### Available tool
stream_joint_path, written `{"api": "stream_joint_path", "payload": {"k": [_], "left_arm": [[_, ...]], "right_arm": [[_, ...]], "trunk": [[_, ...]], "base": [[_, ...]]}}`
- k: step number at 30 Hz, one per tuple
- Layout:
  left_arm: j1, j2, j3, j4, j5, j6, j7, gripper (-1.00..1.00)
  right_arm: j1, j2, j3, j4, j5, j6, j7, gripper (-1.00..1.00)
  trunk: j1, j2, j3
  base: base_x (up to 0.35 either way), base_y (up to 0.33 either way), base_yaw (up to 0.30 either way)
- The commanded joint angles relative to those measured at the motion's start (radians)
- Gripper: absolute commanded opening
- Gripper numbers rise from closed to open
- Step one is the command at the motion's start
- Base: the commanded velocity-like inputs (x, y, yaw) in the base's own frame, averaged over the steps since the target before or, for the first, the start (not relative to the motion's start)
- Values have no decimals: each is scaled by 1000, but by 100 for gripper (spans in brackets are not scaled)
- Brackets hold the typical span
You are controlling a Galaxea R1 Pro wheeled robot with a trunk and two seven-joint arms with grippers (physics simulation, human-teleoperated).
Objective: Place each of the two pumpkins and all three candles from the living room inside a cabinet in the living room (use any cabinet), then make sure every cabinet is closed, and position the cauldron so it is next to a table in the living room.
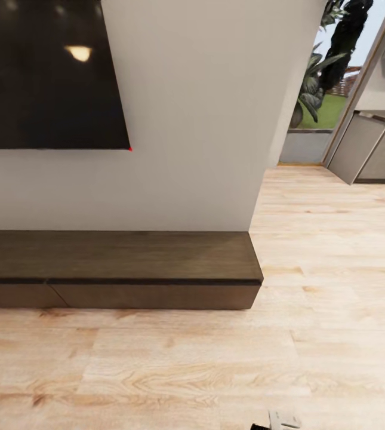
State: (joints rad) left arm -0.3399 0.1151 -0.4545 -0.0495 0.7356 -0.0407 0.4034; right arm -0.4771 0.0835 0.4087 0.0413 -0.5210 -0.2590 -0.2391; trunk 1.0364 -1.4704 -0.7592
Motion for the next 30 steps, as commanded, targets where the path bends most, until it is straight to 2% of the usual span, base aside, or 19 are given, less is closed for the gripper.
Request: {"api": "stream_joint_path", "payload": {"k": [1,9,14,16,21,30], "left_arm": [[4,-1,-9,-1,11,-4,3,100],[45,-6,-9,-1,10,-11,-6,100],[84,-7,-10,-1,6,-11,-100,100],[90,-6,-10,-1,-5,-11,-114,100],[104,-3,-10,-1,-38,-13,-128,100],[120,-7,-10,-1,-41,-35,-130,100]], "right_arm": [[3,1,9,4,-9,-10,0,100],[37,1,9,5,-11,-22,0,100],[48,1,9,6,-10,-21,0,100],[54,1,9,6,-11,-21,0,100],[74,-9,9,6,-11,-5,0,100],[92,-40,9,6,-13,55,2,100]], "trunk": [[-4,7,3],[-35,63,28],[-35,63,28],[-35,63,28],[-35,63,28],[-35,63,28]], "base": [[0,0,0],[0,0,0],[0,0,0],[0,0,0],[0,0,0],[0,0,0]]}}
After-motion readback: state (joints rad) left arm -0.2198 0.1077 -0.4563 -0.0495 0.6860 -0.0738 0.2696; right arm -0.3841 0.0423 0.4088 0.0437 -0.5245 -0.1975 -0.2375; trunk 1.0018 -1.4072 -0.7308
